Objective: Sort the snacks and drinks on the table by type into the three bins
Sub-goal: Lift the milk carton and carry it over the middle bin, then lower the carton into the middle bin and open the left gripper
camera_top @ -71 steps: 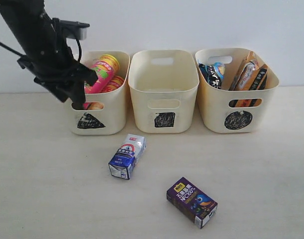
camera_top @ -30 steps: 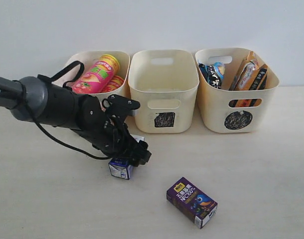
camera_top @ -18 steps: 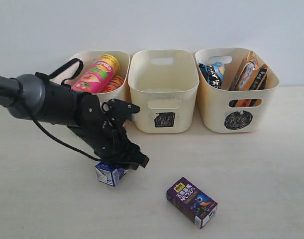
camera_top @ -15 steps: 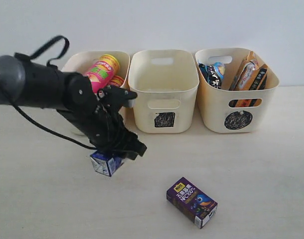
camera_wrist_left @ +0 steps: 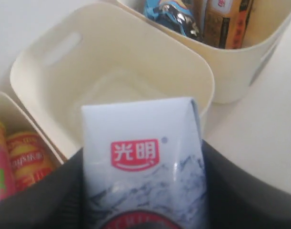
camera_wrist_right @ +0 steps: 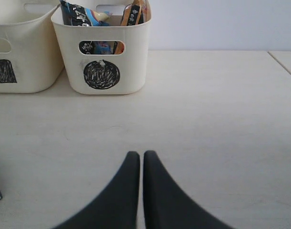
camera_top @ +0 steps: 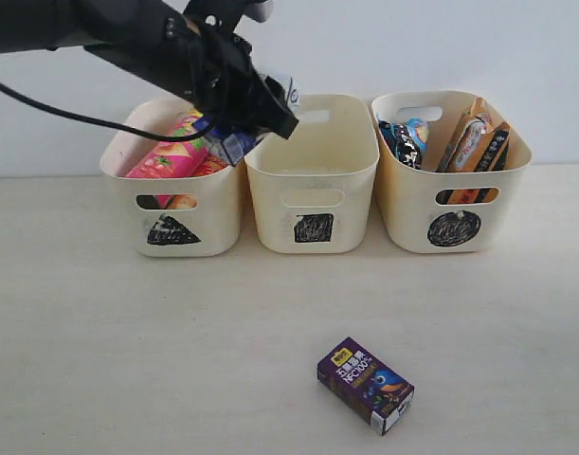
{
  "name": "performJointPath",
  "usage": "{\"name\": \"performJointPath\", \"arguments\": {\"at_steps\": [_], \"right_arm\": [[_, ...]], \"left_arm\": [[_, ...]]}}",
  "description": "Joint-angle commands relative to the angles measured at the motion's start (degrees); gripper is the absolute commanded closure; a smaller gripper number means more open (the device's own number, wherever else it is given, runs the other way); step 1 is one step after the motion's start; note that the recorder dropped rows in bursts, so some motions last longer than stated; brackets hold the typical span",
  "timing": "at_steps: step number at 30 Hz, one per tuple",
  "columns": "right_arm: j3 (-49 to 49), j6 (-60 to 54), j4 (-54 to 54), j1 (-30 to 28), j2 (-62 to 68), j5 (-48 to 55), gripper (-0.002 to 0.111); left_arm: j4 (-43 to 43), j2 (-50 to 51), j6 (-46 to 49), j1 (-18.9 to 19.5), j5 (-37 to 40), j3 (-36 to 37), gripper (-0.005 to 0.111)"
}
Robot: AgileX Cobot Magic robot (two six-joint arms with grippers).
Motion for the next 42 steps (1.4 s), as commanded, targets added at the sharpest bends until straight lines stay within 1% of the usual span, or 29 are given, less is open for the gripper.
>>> {"name": "performJointPath", "arguments": {"at_steps": [1,5,9,13,17,19,22,24,27,29,30,32,37,39,42], "right_arm": [[0.00,-0.02,-0.23,0.03,-0.29,-0.29,0.108],[0.00,-0.02,-0.23,0.03,-0.29,-0.29,0.108],[0.00,-0.02,-0.23,0.03,-0.29,-0.29,0.108],[0.00,-0.02,-0.23,0.03,-0.29,-0.29,0.108],[0.00,-0.02,-0.23,0.03,-0.29,-0.29,0.108],[0.00,-0.02,-0.23,0.03,-0.29,-0.29,0.108],[0.00,-0.02,-0.23,0.03,-0.29,-0.29,0.108],[0.00,-0.02,-0.23,0.03,-0.29,-0.29,0.108],[0.00,-0.02,-0.23,0.03,-0.29,-0.29,0.108],[0.00,-0.02,-0.23,0.03,-0.29,-0.29,0.108],[0.00,-0.02,-0.23,0.03,-0.29,-0.29,0.108],[0.00,-0.02,-0.23,0.03,-0.29,-0.29,0.108],[0.00,-0.02,-0.23,0.03,-0.29,-0.29,0.108],[0.00,-0.02,-0.23,0.03,-0.29,-0.29,0.108],[0.00,-0.02,-0.23,0.03,-0.29,-0.29,0.108]], "left_arm": [[0.01,6.60,1.00,-0.10,-1.54,-8.49,0.103],[0.01,11.66,1.00,-0.10,-1.93,-14.25,0.103],[0.01,15.45,1.00,-0.10,-4.26,-18.00,0.103],[0.01,18.29,0.69,-0.10,-8.94,-19.41,0.103],[0.01,20.65,-0.10,-0.10,-11.06,-20.79,0.103],[0.01,21.42,-0.10,-0.10,-12.89,-20.77,0.103],[0.01,22.32,-0.10,-0.10,-13.68,-20.77,0.102],[0.01,22.72,-0.10,-0.10,-13.68,-20.77,0.094],[0.01,23.03,-0.10,-0.10,-13.90,-20.77,0.072],[0.01,23.15,0.23,-0.10,-13.90,-20.77,0.055],[0.01,23.15,0.27,-0.10,-13.77,-20.77,0.051],[0.01,23.15,0.16,-0.41,-13.27,-20.77,0.048],[0.01,22.79,0.16,-0.41,-11.49,-20.77,0.048],[0.01,21.97,0.16,-0.41,-9.10,-20.77,0.048],[0.01,20.10,-0.10,-0.41,-2.49,-20.77,0.048]]}}
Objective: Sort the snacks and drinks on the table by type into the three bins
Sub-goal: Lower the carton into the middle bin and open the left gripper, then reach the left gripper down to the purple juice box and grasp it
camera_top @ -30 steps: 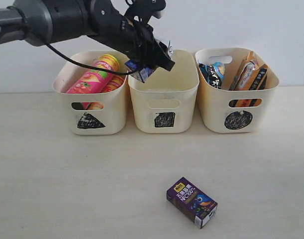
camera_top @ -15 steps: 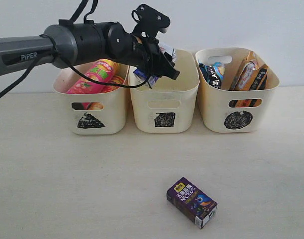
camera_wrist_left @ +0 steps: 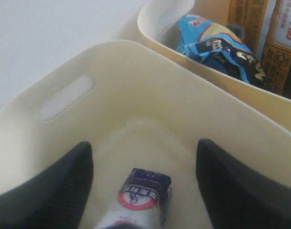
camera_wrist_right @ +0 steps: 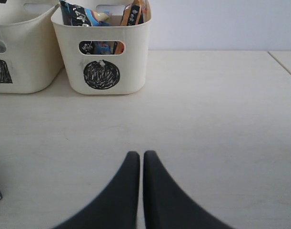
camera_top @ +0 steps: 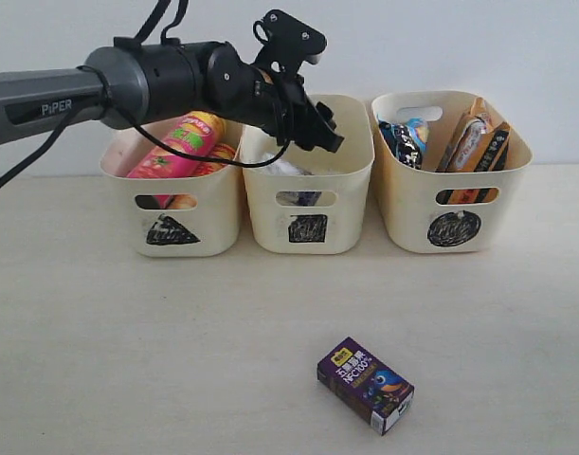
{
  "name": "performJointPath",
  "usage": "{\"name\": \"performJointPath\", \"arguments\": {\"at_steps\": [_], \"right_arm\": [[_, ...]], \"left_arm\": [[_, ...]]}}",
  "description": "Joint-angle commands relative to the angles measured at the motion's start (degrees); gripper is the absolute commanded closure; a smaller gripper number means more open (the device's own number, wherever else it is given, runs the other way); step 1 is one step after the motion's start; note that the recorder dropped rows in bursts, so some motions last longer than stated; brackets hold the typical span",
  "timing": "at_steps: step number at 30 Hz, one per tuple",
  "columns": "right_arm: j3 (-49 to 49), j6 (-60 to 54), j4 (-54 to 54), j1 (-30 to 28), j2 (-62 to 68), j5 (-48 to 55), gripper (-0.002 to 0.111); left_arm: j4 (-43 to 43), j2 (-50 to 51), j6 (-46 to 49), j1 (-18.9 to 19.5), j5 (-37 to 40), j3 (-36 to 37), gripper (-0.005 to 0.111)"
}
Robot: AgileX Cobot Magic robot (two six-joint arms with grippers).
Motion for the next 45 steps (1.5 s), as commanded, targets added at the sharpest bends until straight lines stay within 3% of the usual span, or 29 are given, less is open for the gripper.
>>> {"name": "performJointPath", "arguments": {"at_steps": [1,2,7,13,17,23,29,33,38,42,45], "right_arm": [[0.00,-0.02,-0.23,0.03,-0.29,-0.29,0.108],[0.00,-0.02,-0.23,0.03,-0.29,-0.29,0.108],[0.00,-0.02,-0.23,0.03,-0.29,-0.29,0.108],[0.00,-0.02,-0.23,0.03,-0.29,-0.61,0.108],[0.00,-0.02,-0.23,0.03,-0.29,-0.44,0.108],[0.00,-0.02,-0.23,0.03,-0.29,-0.44,0.108],[0.00,-0.02,-0.23,0.03,-0.29,-0.44,0.108],[0.00,-0.02,-0.23,0.03,-0.29,-0.44,0.108],[0.00,-0.02,-0.23,0.03,-0.29,-0.44,0.108],[0.00,-0.02,-0.23,0.03,-0.29,-0.44,0.108],[0.00,-0.02,-0.23,0.03,-0.29,-0.44,0.108]], "left_arm": [[0.01,-3.37,-0.52,-0.28,10.41,-0.45,0.051],[0.26,-4.09,-0.52,-0.28,12.54,-0.45,0.055],[0.38,-7.43,-0.52,-0.28,22.02,-0.45,0.103],[0.27,-12.64,-1.84,-0.28,29.88,-0.45,0.103],[1.84,-14.70,-1.74,-1.13,39.41,-0.34,0.103],[3.33,-14.72,3.97,-6.35,49.44,2.04,0.103],[2.20,-14.63,15.63,-12.06,50.66,3.42,0.103],[0.93,-14.48,28.14,-14.47,50.66,5.41,0.089],[0.93,-14.48,48.18,-16.33,50.66,10.48,0.047],[0.93,-14.48,60.46,-16.51,50.66,14.49,0.041],[0.12,-14.48,63.34,-16.51,50.11,17.13,0.041]]}}
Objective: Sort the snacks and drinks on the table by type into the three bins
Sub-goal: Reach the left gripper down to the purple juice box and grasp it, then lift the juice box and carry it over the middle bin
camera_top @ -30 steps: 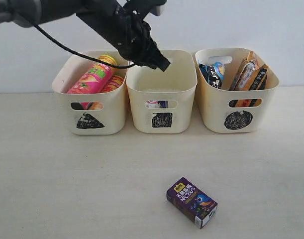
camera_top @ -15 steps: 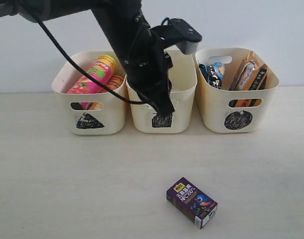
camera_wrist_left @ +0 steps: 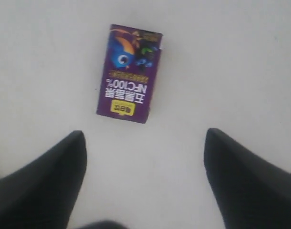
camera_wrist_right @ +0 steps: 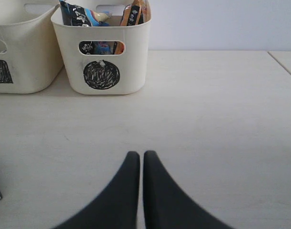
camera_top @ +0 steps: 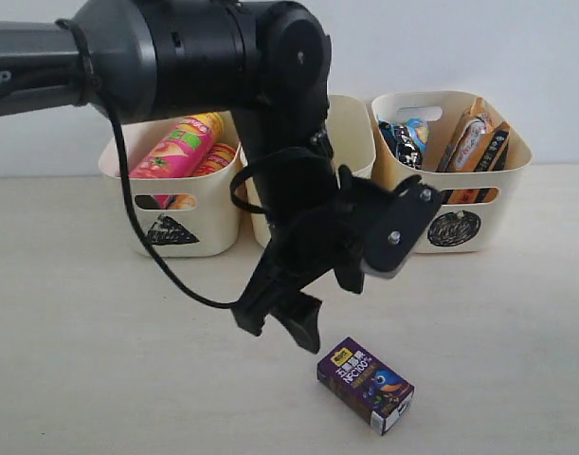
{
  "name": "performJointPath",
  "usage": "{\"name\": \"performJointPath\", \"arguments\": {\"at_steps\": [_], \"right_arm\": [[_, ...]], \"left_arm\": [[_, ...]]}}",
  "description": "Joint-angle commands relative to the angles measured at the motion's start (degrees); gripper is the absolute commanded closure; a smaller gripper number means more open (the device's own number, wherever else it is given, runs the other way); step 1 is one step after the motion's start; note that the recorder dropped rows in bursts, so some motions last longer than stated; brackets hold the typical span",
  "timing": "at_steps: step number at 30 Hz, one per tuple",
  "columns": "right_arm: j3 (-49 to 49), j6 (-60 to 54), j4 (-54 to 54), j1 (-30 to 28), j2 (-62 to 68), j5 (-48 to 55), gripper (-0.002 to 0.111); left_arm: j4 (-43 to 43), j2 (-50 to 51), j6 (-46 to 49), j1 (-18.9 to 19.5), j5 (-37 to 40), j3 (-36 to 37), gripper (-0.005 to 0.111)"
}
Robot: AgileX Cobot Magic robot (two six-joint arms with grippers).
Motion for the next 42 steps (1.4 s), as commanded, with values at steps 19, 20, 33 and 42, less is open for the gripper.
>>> {"name": "performJointPath", "arguments": {"at_steps": [19,20,33,42], "right_arm": [[0.00,-0.02,-0.23,0.03,-0.29,-0.44,0.108],[0.00,-0.02,-0.23,0.03,-0.29,-0.44,0.108],[0.00,-0.02,-0.23,0.03,-0.29,-0.44,0.108],[0.00,-0.02,-0.23,0.03,-0.29,-0.44,0.108]], "left_arm": [[-5.39,8.82,3.53,-2.16,-15.48,6.07,0.035],[-5.39,9.21,3.35,-2.16,-15.72,6.07,0.034],[-1.64,12.39,-4.86,-2.16,-23.18,6.07,0.101],[10.65,2.28,-37.59,-0.77,-28.31,6.07,0.103]]}}
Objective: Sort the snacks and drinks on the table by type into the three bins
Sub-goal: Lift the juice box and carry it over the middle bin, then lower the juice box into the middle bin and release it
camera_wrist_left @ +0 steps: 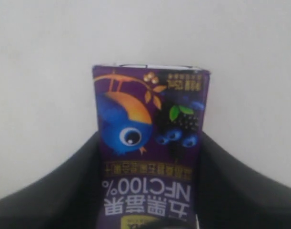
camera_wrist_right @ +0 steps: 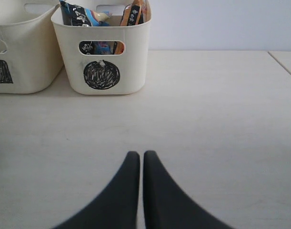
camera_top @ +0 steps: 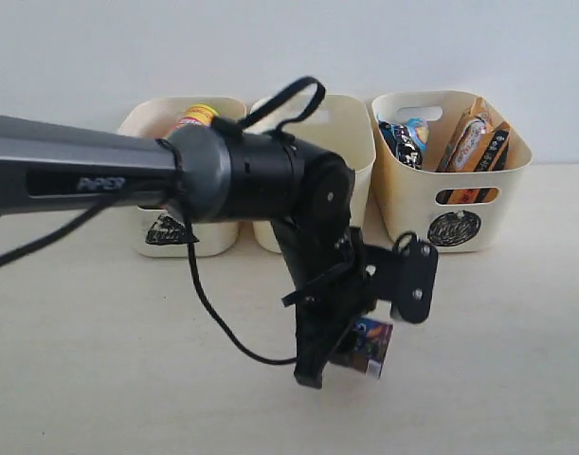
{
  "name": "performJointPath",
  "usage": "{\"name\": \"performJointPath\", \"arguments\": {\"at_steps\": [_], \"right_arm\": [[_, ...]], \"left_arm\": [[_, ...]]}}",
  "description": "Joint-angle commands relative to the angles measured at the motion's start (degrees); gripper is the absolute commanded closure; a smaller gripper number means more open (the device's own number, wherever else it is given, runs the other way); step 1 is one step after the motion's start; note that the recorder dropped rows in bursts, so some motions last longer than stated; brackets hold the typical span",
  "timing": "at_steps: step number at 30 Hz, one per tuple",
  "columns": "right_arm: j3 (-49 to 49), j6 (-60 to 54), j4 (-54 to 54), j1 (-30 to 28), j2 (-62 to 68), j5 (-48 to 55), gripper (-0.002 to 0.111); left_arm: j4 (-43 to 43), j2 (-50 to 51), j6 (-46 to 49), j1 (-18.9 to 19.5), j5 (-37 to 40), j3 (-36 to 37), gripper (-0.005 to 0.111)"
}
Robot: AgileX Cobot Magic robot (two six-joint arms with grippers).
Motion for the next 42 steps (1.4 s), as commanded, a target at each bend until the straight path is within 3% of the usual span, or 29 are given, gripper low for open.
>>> {"name": "performJointPath", "arguments": {"at_steps": [1,7,11,20,22,24,28,30,37,39,42], "right_arm": [[0.00,-0.02,-0.23,0.03,-0.29,-0.15,0.108],[0.00,-0.02,-0.23,0.03,-0.29,-0.15,0.108],[0.00,-0.02,-0.23,0.03,-0.29,-0.15,0.108],[0.00,-0.02,-0.23,0.03,-0.29,-0.15,0.108],[0.00,-0.02,-0.23,0.03,-0.29,-0.15,0.108],[0.00,-0.02,-0.23,0.03,-0.29,-0.15,0.108],[0.00,-0.02,-0.23,0.03,-0.29,-0.15,0.108],[0.00,-0.02,-0.23,0.03,-0.29,-0.15,0.108],[0.00,-0.02,-0.23,0.03,-0.29,-0.15,0.108],[0.00,-0.02,-0.23,0.03,-0.29,-0.15,0.108],[0.00,-0.02,-0.23,0.03,-0.29,-0.15,0.108]], "left_arm": [[4.68,-6.23,-20.38,1.83,-11.62,-0.21,0.103],[6.81,-8.96,-39.14,6.79,-36.89,-0.21,0.103],[6.81,-7.62,-42.11,9.39,-45.19,-0.97,0.103],[6.11,-1.76,-45.98,14.02,-45.31,-9.20,0.103],[6.11,-0.56,-46.20,14.12,-44.29,-10.37,0.097],[6.63,0.73,-46.20,14.26,-43.18,-11.09,0.084],[6.52,3.12,-46.41,14.39,-42.74,-12.54,0.038],[6.52,3.82,-46.41,14.39,-43.14,-12.65,0.027],[6.52,3.90,-46.41,14.39,-42.78,-12.65,0.026],[6.52,3.44,-46.41,14.22,-42.46,-12.65,0.030],[6.22,1.92,-46.41,13.27,-38.77,-12.65,0.044]]}}
